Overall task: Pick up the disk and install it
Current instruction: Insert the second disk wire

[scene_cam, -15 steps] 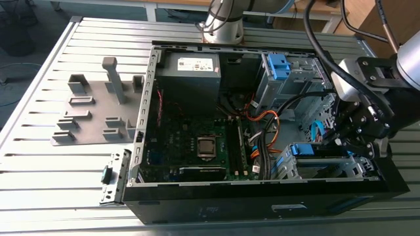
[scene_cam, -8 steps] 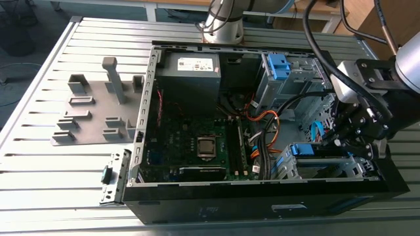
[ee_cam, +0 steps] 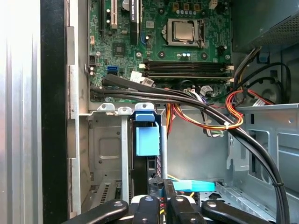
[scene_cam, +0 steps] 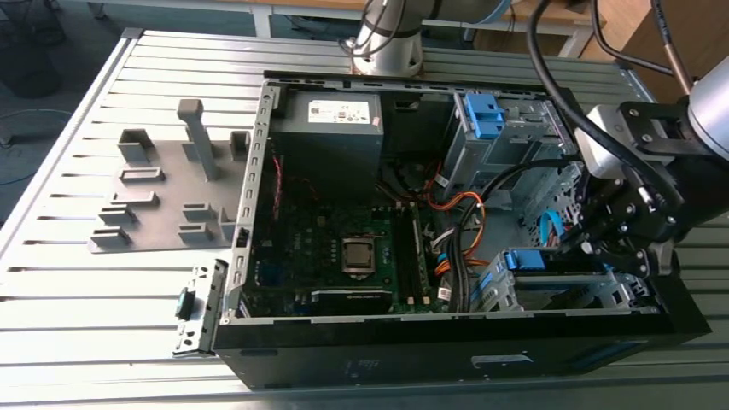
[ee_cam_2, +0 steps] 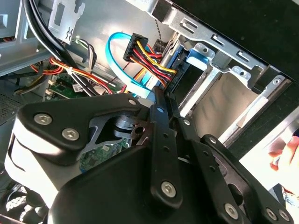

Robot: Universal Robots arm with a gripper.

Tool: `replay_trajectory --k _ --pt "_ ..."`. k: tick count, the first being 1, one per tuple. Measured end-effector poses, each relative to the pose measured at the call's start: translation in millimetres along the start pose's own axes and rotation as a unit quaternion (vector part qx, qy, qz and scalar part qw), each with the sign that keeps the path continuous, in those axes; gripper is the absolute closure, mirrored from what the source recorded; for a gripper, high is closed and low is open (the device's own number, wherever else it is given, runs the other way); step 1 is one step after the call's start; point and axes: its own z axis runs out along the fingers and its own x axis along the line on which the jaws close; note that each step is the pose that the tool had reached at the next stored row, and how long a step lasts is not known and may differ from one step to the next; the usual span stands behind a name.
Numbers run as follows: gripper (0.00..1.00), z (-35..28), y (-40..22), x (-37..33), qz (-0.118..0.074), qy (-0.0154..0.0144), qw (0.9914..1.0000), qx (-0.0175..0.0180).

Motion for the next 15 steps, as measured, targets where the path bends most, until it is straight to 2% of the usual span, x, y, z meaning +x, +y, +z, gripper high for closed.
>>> replay_trajectory --k 10,15 --pt "0.84 -0.6 0.0 2.3 0.000 0.0001 1.00000 -0.0001" --pt "0.84 0.5 -0.8 2.9 0.000 -0.0011 1.00000 -0.0007"
